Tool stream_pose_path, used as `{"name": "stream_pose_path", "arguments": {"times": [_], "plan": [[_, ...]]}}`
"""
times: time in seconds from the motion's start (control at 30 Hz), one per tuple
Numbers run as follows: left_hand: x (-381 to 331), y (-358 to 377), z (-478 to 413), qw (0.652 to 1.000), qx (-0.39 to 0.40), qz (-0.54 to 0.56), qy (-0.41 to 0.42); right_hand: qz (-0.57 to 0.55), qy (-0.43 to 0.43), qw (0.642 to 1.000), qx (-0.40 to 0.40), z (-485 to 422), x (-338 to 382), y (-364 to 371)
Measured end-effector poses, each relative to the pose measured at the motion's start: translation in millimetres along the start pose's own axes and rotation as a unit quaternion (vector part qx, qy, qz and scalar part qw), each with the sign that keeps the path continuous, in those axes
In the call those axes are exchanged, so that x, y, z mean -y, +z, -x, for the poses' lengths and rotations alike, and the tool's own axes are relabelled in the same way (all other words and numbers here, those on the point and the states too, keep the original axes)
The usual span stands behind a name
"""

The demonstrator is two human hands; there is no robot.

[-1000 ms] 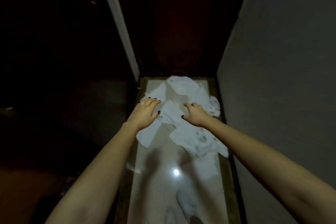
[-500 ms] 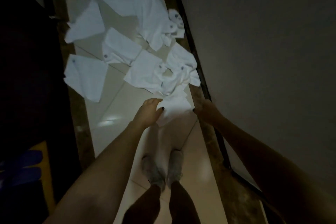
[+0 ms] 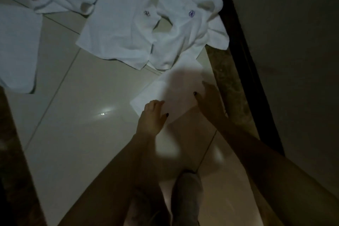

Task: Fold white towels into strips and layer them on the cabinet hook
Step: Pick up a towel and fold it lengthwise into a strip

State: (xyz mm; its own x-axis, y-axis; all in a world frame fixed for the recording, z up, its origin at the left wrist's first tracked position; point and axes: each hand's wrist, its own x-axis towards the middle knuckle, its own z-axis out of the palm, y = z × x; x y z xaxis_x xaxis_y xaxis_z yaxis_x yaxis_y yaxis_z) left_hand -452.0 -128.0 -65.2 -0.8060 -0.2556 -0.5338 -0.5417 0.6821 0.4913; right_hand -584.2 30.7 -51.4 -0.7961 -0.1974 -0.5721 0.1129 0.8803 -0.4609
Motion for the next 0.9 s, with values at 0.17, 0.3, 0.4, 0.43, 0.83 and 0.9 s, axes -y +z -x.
{"name": "stream_pose_path", "arguments": {"times": [0.17, 0.3, 0.4, 0.43, 0.83, 0.9], "plan": [[25.1, 44.0, -33.5, 0.989, -0.14, -0.044, 0.022, 0.095, 0.047, 0.99, -0.095, -49.6, -27.4, 32.2], [18.9, 30.8, -36.2, 0.992, -0.105, -0.074, 0.022, -0.026, 0.035, 0.996, -0.073, -37.3, -21.3, 27.1], [-0.6, -9.6, -15.1, 0.993, -0.07, 0.066, -0.066, -0.127, 0.029, 0.989, -0.069, -4.0, 7.0, -5.5], [-9.3, -26.6, -2.6, 0.989, -0.067, 0.103, -0.08, -0.15, 0.025, 0.986, -0.066, 9.2, 21.7, -21.0], [-192.4, -331.1, 154.6, 0.976, -0.019, 0.188, 0.112, -0.191, -0.105, 0.976, 0.02, 228.1, 245.0, -255.3], [-223.4, -384.9, 184.5, 0.97, -0.024, 0.215, 0.11, -0.213, -0.142, 0.967, -0.001, 267.1, 280.1, -301.0]]}}
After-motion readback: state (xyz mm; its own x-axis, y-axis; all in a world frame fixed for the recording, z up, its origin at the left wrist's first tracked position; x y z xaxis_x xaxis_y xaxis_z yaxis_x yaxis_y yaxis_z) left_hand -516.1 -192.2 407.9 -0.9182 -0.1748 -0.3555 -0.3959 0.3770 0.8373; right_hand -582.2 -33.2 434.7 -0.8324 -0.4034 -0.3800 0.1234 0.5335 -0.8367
